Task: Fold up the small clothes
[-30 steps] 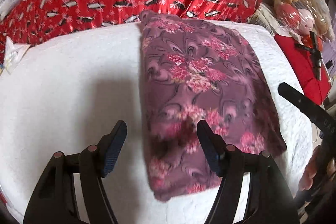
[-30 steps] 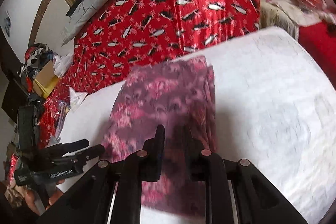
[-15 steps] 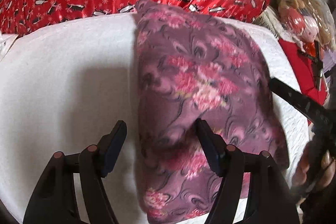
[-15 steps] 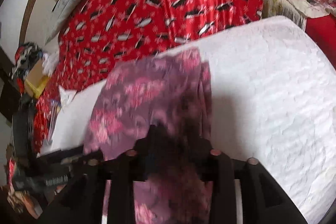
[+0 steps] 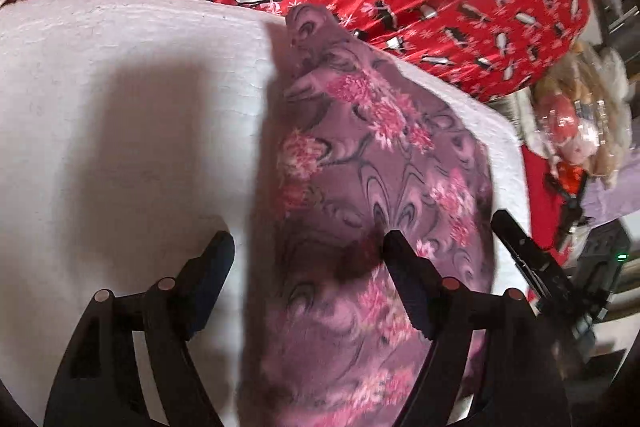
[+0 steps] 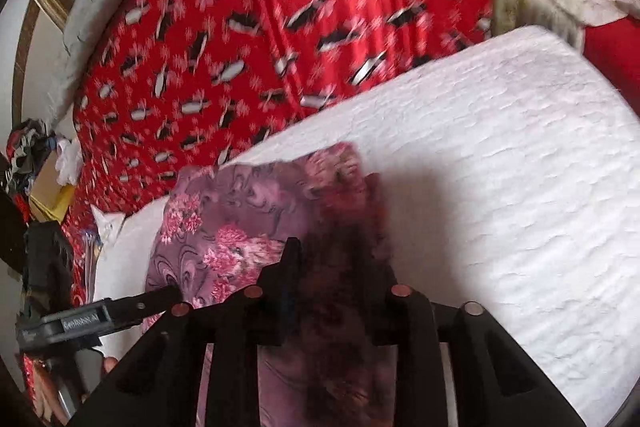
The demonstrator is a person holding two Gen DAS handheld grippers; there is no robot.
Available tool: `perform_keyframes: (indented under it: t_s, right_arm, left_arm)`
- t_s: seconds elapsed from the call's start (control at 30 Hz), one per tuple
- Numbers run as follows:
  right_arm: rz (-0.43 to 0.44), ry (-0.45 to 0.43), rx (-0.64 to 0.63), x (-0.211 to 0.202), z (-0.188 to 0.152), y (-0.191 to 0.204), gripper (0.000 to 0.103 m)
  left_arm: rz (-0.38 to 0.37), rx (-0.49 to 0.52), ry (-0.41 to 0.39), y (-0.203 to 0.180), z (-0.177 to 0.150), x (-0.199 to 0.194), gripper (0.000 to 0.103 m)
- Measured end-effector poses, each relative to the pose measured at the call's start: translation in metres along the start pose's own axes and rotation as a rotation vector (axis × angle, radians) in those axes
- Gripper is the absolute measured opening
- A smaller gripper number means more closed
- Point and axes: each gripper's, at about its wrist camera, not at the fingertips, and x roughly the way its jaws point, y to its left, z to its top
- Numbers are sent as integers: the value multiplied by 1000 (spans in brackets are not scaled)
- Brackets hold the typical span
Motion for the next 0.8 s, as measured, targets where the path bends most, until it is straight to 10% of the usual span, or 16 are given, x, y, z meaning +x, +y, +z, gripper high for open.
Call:
perform_keyframes:
  t_s: [0.27,0.8]
  right_arm:
    - [68,14,97,-33,-32,-45,40]
    - [234,104,137,-3,-37,-25,56]
  left_arm:
    - [-203,-104,41,33,-38,-12,77]
    - [-271,-108,128,10,-37,7,85]
